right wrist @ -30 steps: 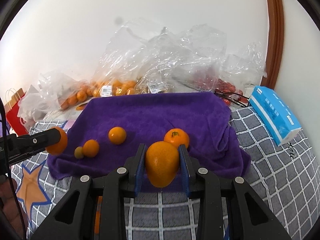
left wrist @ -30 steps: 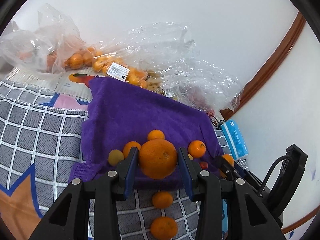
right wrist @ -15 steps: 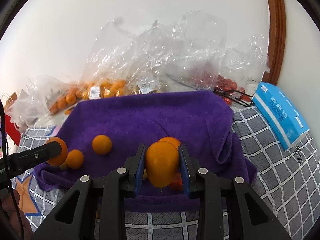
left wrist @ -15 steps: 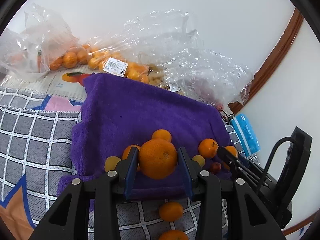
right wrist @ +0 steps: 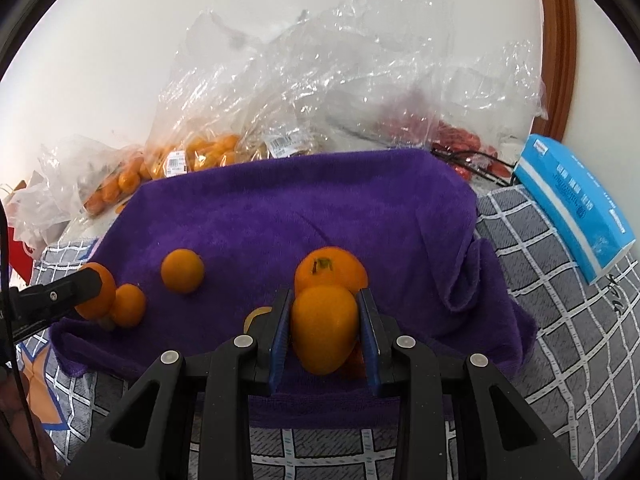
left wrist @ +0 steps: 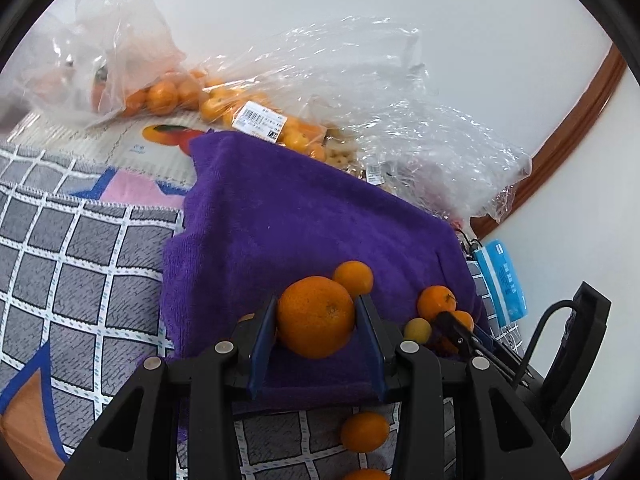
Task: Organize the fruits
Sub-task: 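Carry the large orange over the towel with the left tool while the right tool carries the oval orange there, then open the right tool to set the oval orange on the towel while the left tool releases its orange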
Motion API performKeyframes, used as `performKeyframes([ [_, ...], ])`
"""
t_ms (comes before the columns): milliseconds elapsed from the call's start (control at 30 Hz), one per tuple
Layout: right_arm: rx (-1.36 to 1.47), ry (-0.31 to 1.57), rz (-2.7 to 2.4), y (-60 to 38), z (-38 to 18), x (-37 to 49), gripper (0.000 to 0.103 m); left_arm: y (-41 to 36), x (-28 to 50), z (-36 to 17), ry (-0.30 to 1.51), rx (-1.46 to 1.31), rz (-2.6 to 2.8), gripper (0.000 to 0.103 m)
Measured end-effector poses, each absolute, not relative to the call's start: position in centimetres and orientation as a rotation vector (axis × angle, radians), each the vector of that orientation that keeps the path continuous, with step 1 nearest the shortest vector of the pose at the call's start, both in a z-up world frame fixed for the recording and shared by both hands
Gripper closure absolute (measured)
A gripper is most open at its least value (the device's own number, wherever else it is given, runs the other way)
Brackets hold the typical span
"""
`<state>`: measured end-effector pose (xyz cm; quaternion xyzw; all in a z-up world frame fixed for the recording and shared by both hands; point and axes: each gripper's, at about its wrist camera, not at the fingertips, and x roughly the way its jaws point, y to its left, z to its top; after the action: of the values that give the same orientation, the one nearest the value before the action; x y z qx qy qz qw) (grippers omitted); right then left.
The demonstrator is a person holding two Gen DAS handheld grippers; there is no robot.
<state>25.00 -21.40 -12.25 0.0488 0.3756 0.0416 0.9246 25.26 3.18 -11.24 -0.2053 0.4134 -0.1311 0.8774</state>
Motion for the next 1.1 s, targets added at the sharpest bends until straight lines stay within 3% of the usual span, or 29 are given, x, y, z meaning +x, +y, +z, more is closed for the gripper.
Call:
performKeyframes([
  [800, 0.114, 0.760, 0.123, -21.66, -12.86, 24.80, 0.071, 2.94, 25.22, -11.69, 0.828, -0.442, -0.317, 0.065],
  [1100, 0.129, 0.731, 0.125, -21.87, -12.43, 24.27, 0.058, 2.90, 25.18, -11.76, 0.817, -0.443, -0.313, 0.065],
])
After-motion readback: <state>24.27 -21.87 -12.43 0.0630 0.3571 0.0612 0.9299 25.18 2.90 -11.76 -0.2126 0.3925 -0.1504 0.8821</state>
